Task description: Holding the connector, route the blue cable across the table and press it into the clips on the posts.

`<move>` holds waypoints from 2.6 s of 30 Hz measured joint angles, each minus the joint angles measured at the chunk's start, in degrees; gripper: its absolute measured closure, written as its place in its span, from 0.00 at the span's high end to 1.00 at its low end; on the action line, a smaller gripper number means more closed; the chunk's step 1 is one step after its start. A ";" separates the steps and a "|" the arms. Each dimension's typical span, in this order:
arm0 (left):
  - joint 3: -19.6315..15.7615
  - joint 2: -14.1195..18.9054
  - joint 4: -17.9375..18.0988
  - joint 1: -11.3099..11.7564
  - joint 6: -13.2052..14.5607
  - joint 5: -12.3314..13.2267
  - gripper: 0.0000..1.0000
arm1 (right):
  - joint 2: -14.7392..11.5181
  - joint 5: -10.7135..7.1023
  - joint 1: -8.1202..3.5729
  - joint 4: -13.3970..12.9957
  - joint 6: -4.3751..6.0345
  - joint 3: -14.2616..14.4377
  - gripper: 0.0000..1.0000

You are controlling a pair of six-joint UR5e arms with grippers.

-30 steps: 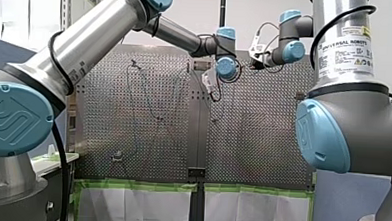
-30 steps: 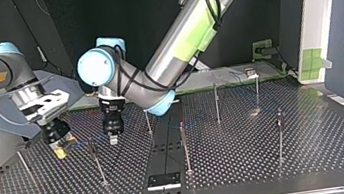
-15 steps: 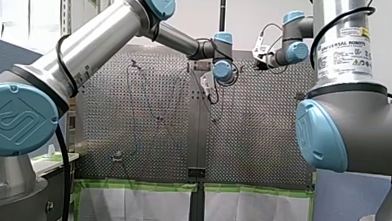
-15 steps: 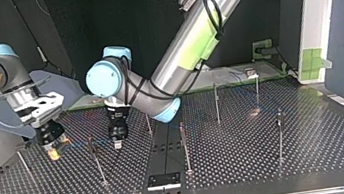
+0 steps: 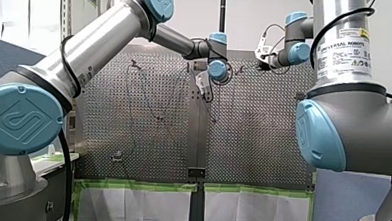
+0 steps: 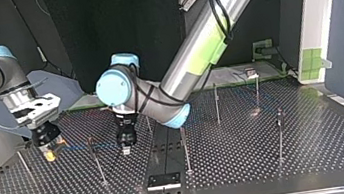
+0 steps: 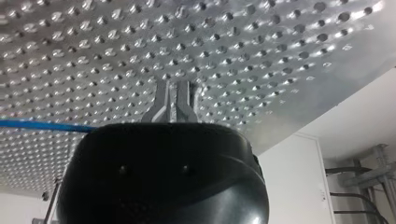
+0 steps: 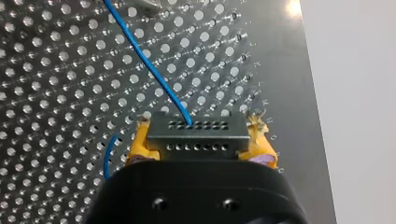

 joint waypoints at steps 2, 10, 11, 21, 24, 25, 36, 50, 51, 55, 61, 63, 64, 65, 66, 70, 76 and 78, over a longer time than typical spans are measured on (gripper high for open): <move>0.00 0.00 -0.41 -0.34 -0.14 0.25 0.65 | 0.02 -0.04 -0.01 0.01 -0.09 0.00 0.00; -0.02 0.00 -2.30 -1.12 -1.31 0.83 1.00 | 0.13 0.00 -0.01 -0.03 -0.33 0.03 0.00; -0.02 0.00 -2.53 -1.13 -1.41 0.87 1.00 | 0.14 0.00 -0.01 -0.04 -0.36 0.03 0.00; -0.02 0.07 -6.53 -1.53 -2.46 1.76 1.00 | 0.19 -0.08 -0.01 -0.07 -0.45 0.02 0.00; -0.07 0.24 -8.18 -1.86 -2.28 1.73 1.00 | 0.19 -0.14 0.00 -0.07 -0.45 0.01 0.00; -0.20 0.38 -8.73 -1.99 -2.15 1.71 1.00 | 0.19 -0.15 0.00 -0.07 -0.45 0.02 0.00; -5.66 5.83 -8.93 -3.37 -1.73 3.58 1.00 | 0.27 -0.16 0.24 0.02 -0.61 0.04 0.00; -13.74 13.89 -0.95 -3.95 -1.62 1.63 1.00 | 0.28 -0.17 0.43 0.10 -0.63 0.09 0.00; -14.36 14.53 -0.33 -4.01 -1.63 1.28 1.00 | 0.29 -0.17 0.43 0.11 -0.62 0.09 0.00; -16.55 16.71 1.87 -4.16 -1.64 0.97 1.00 | 0.30 -0.16 0.43 0.11 -0.63 0.08 0.00; -19.75 19.92 5.06 -4.25 -2.09 0.61 1.00 | 0.33 -0.16 0.39 0.11 -0.74 0.08 0.00; -20.86 21.01 6.17 -4.30 -2.29 0.16 1.00 | 0.34 -0.16 0.36 0.10 -0.77 0.09 0.00; -21.36 21.53 6.67 -4.35 -2.42 -0.17 1.00 | 0.34 -0.16 0.36 0.11 -0.78 0.09 0.00; -21.90 22.07 7.22 -4.42 -2.57 -0.50 1.00 | 0.35 -0.16 0.36 0.11 -0.80 0.11 0.00; -22.66 22.81 7.97 -4.51 -2.85 -0.90 1.00 | 0.36 -0.16 0.36 0.11 -0.82 0.13 0.00; -25.13 25.29 10.43 -4.56 -4.40 -1.41 1.00 | 0.37 -0.16 0.41 0.11 -0.87 0.16 0.00; -28.67 28.83 13.97 -4.59 -4.57 -2.12 1.00 | 0.39 -0.11 0.44 0.11 -1.21 0.16 0.00; -29.90 29.90 15.22 -4.59 -4.47 -2.26 1.00 | 0.39 -0.09 0.45 0.11 -1.35 0.16 0.00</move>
